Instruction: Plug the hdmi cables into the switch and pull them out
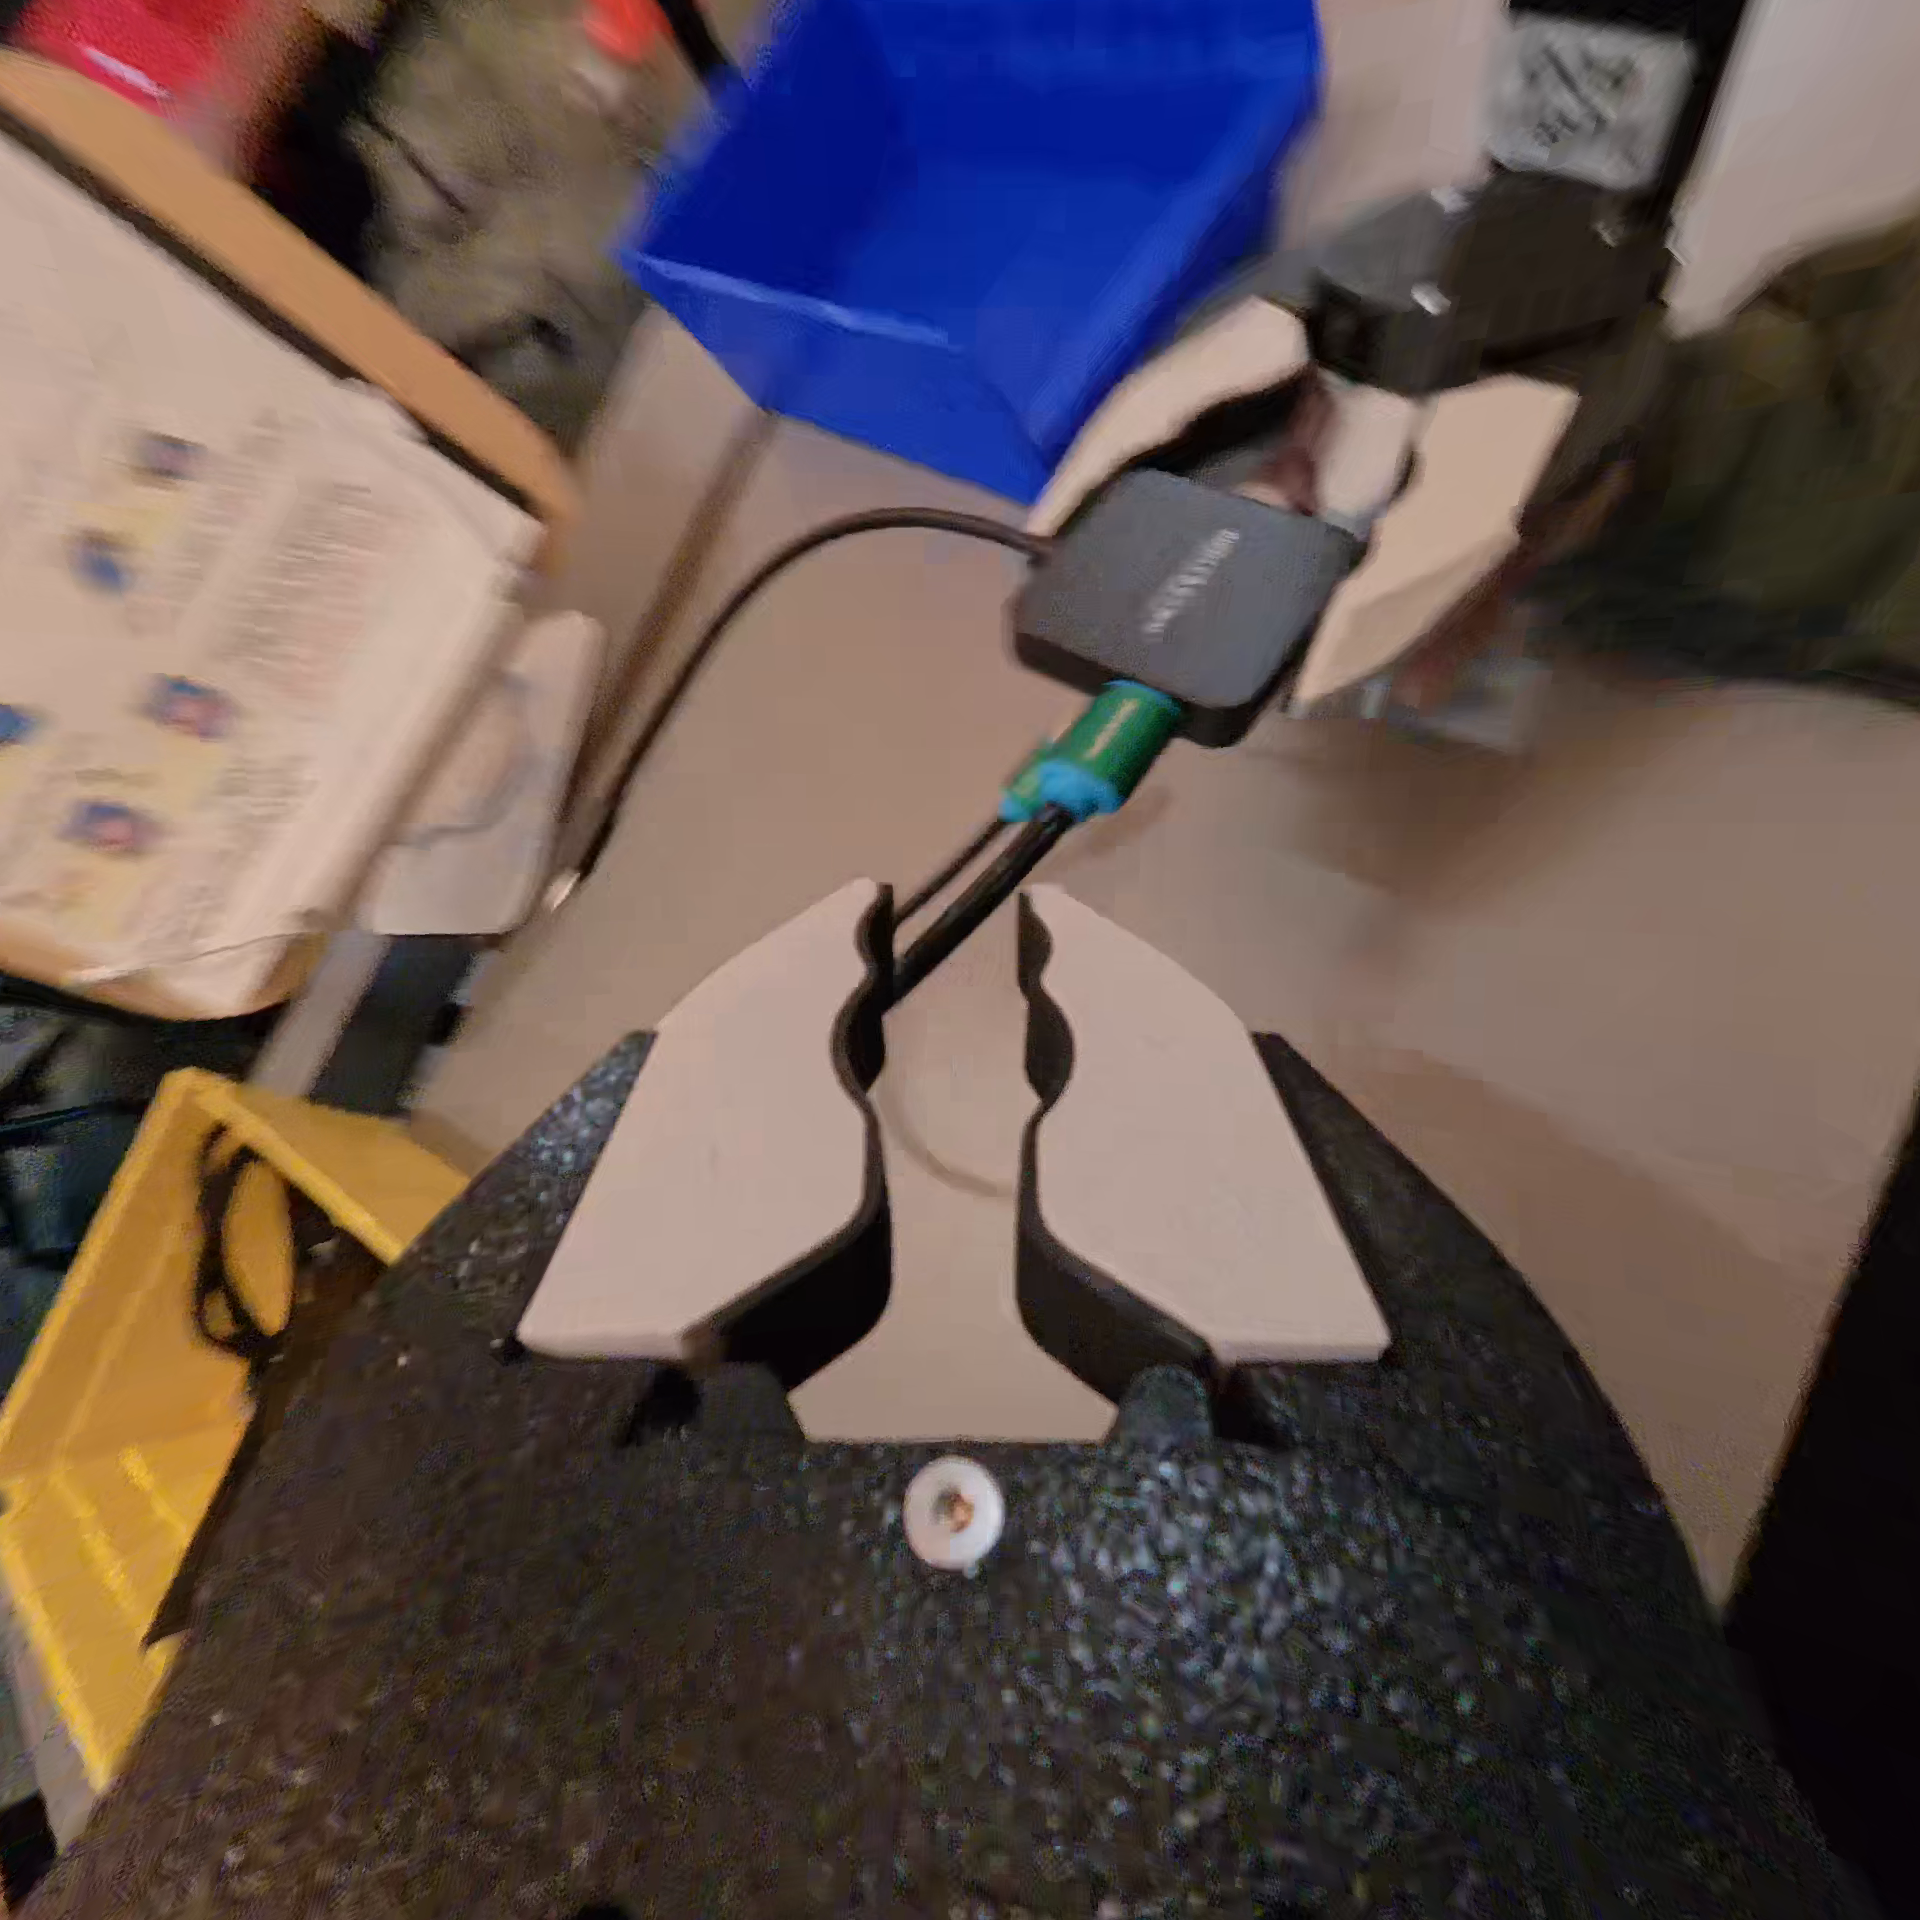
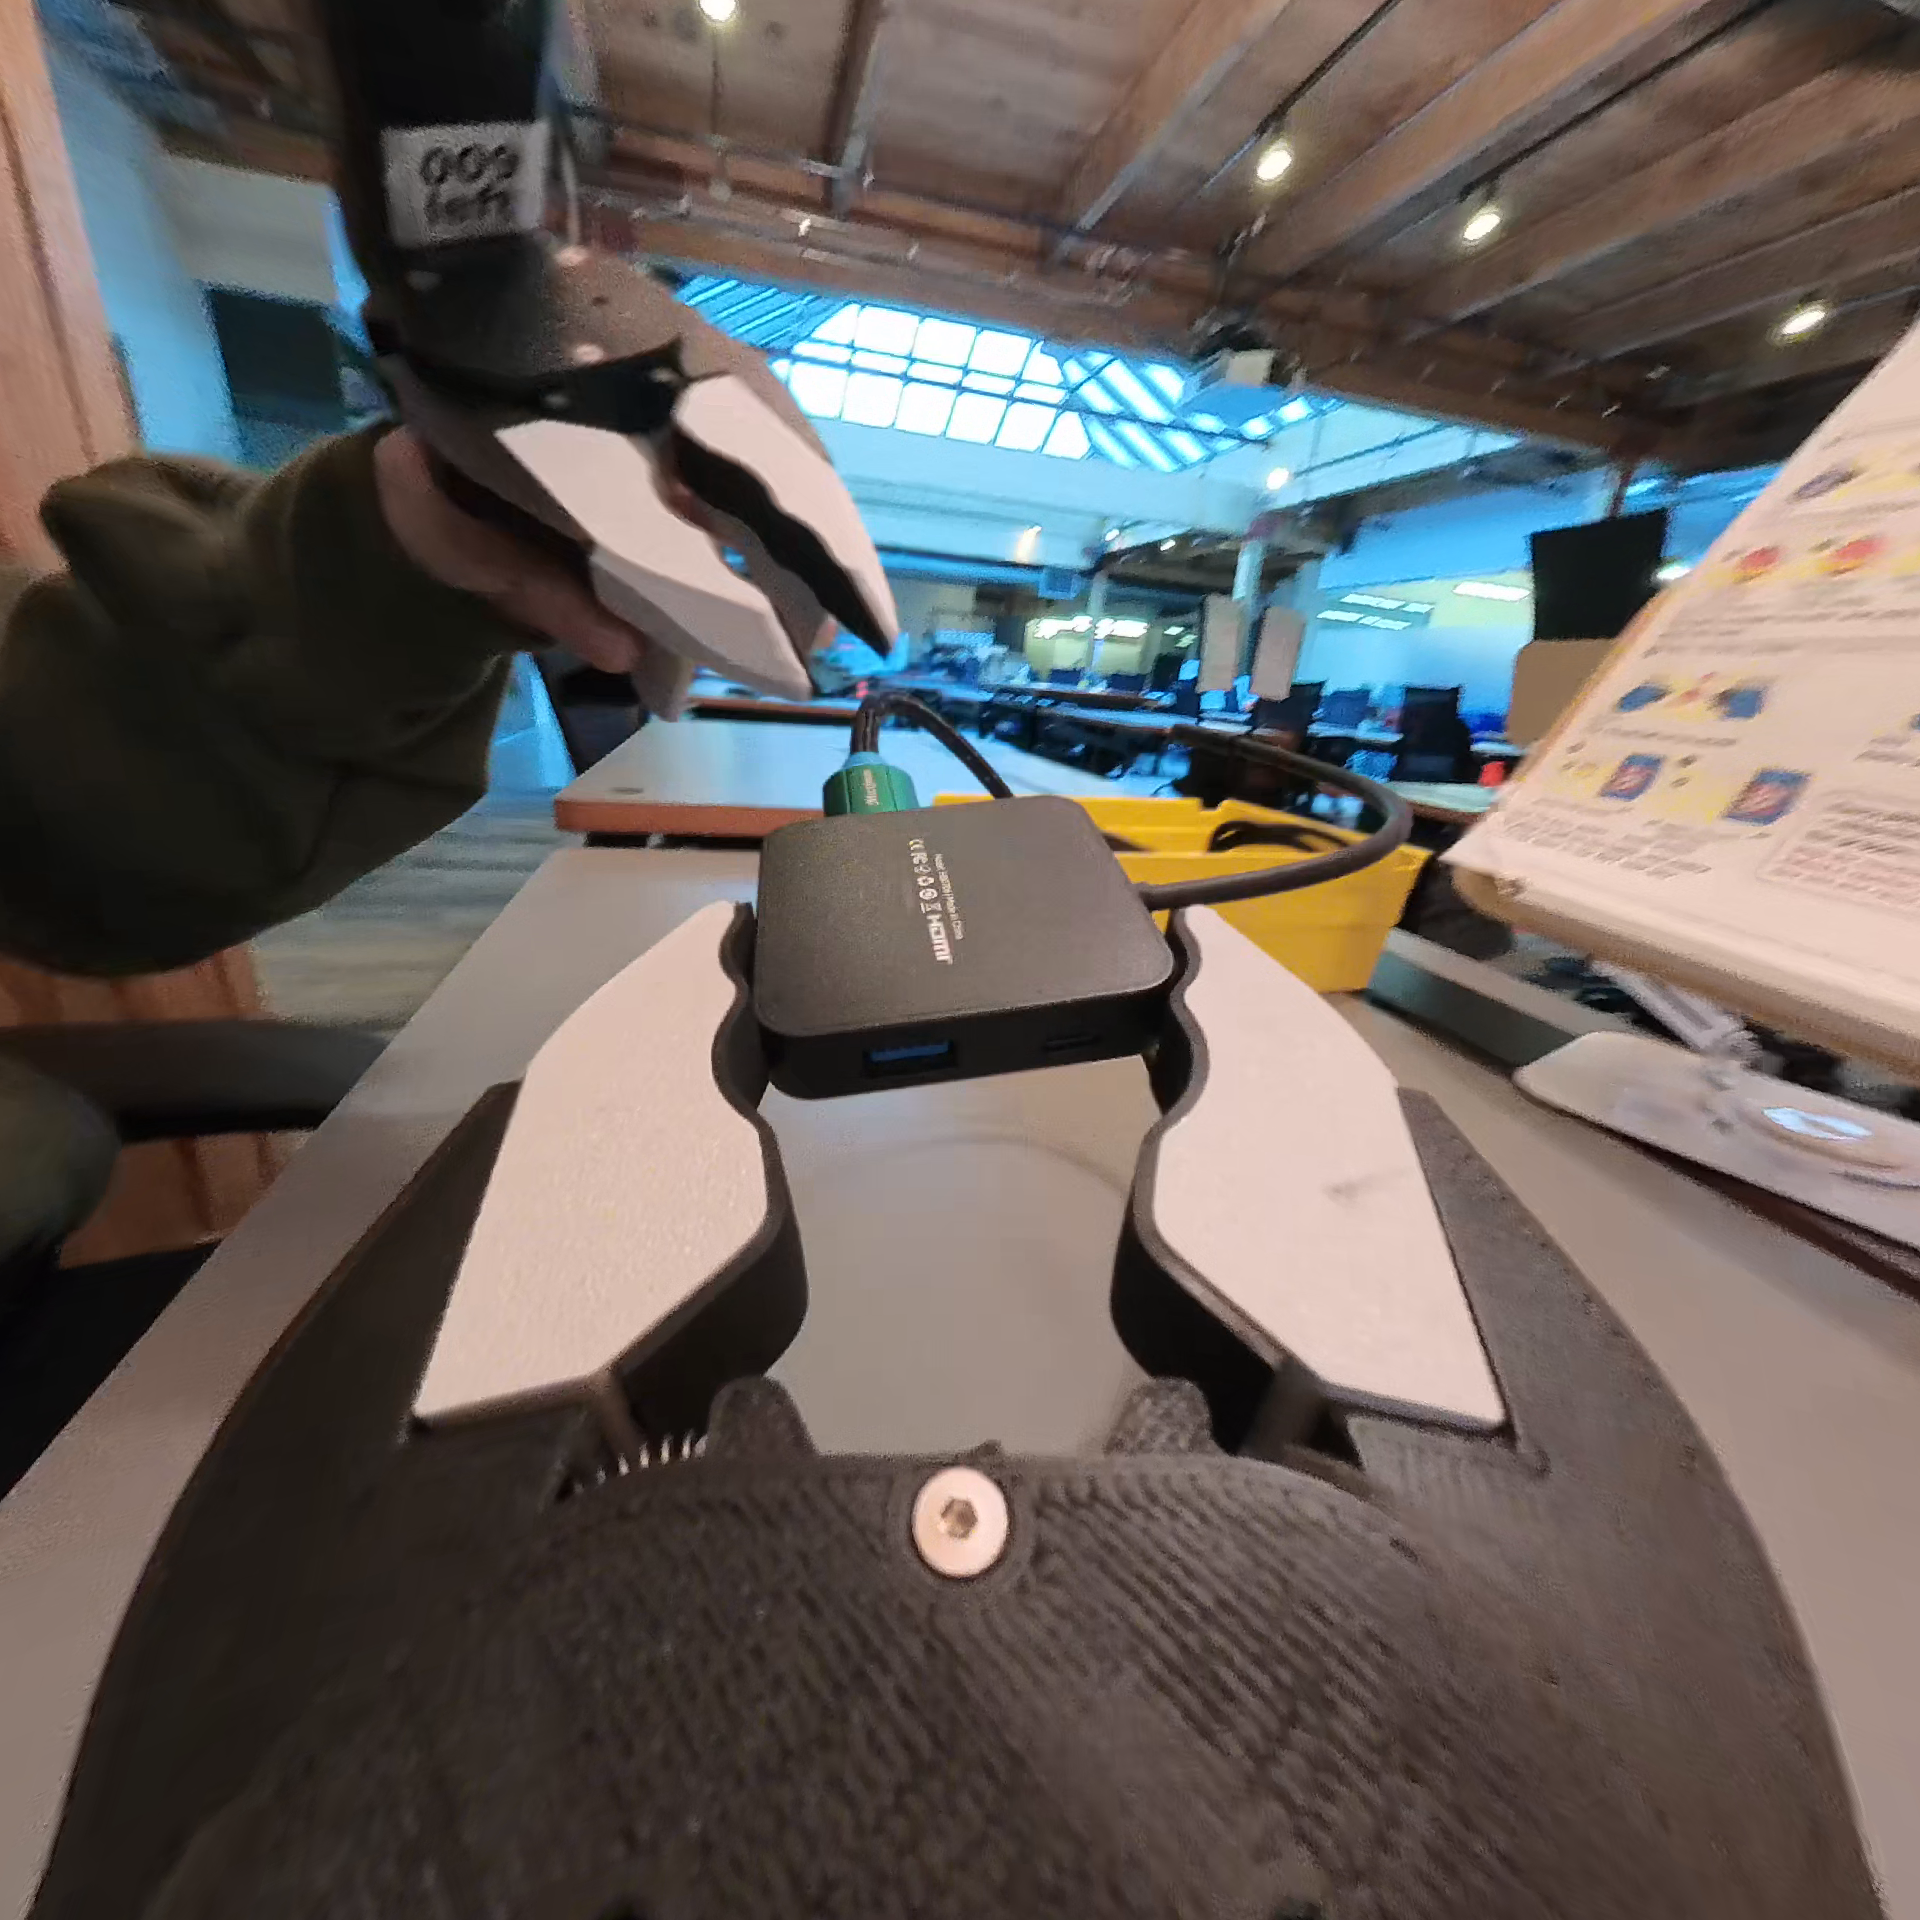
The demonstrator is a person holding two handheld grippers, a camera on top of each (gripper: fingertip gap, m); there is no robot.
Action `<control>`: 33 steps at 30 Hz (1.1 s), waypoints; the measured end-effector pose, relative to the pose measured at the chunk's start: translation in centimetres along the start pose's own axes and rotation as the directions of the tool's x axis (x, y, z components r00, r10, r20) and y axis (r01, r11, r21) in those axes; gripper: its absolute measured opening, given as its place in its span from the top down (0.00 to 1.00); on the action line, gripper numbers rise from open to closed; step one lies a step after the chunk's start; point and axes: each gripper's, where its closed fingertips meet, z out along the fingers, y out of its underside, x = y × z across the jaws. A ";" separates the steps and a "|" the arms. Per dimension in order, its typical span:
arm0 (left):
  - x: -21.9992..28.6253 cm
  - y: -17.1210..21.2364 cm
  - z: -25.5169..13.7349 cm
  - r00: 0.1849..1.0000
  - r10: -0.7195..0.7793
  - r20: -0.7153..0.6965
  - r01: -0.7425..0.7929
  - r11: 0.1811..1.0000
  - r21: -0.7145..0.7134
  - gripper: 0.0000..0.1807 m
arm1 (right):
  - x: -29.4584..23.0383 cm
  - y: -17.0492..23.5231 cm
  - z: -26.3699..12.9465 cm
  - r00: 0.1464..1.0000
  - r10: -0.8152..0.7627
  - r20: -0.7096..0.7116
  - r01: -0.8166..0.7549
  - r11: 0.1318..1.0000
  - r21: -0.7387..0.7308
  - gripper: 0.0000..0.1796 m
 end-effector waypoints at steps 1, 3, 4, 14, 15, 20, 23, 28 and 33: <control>-1.1 -0.5 -1.2 0.997 -0.027 0.075 0.022 0.998 0.064 0.85 | 0.5 -1.0 -0.6 0.999 -0.009 -0.033 0.010 1.000 0.019 0.59; -2.6 -0.5 -3.4 0.979 -0.088 0.184 0.057 0.984 0.169 0.85 | 2.1 -3.1 -1.9 0.995 -0.029 -0.091 0.034 0.998 0.050 0.59; -2.7 0.2 -3.9 0.973 -0.111 0.200 0.072 0.979 0.192 0.85 | 2.7 -4.6 -2.7 0.991 -0.045 -0.126 0.054 0.996 0.071 0.59; 1.0 11.4 -0.9 0.964 -0.253 0.080 0.255 0.967 -0.017 0.82 | 10.6 -15.4 -9.7 0.800 -0.349 -0.488 0.367 0.928 -0.063 0.59; 1.3 11.6 -0.7 0.965 -0.253 0.069 0.255 0.967 -0.019 0.82 | 12.5 -14.7 -10.4 0.757 -0.369 -0.539 0.350 0.926 -0.141 0.59; 2.5 12.0 0.4 0.968 -0.250 0.025 0.251 0.968 -0.030 0.83 | 21.3 -7.5 -14.8 0.532 -0.445 -0.720 0.132 0.884 -0.449 0.58; 3.3 12.2 0.9 0.970 -0.244 0.002 0.244 0.969 -0.040 0.83 | 23.8 -3.8 -16.5 0.420 -0.488 -0.765 0.008 0.845 -0.535 0.59; 4.1 13.0 1.1 0.973 -0.231 -0.020 0.229 0.971 -0.074 0.84 | 26.0 -0.7 -17.3 0.303 -0.511 -0.805 -0.112 0.819 -0.562 0.58; 4.3 13.8 1.1 0.968 -0.250 -0.025 0.246 0.964 -0.096 0.84 | 26.6 5.1 -15.6 0.465 -0.375 -0.802 -0.336 0.764 -0.551 0.59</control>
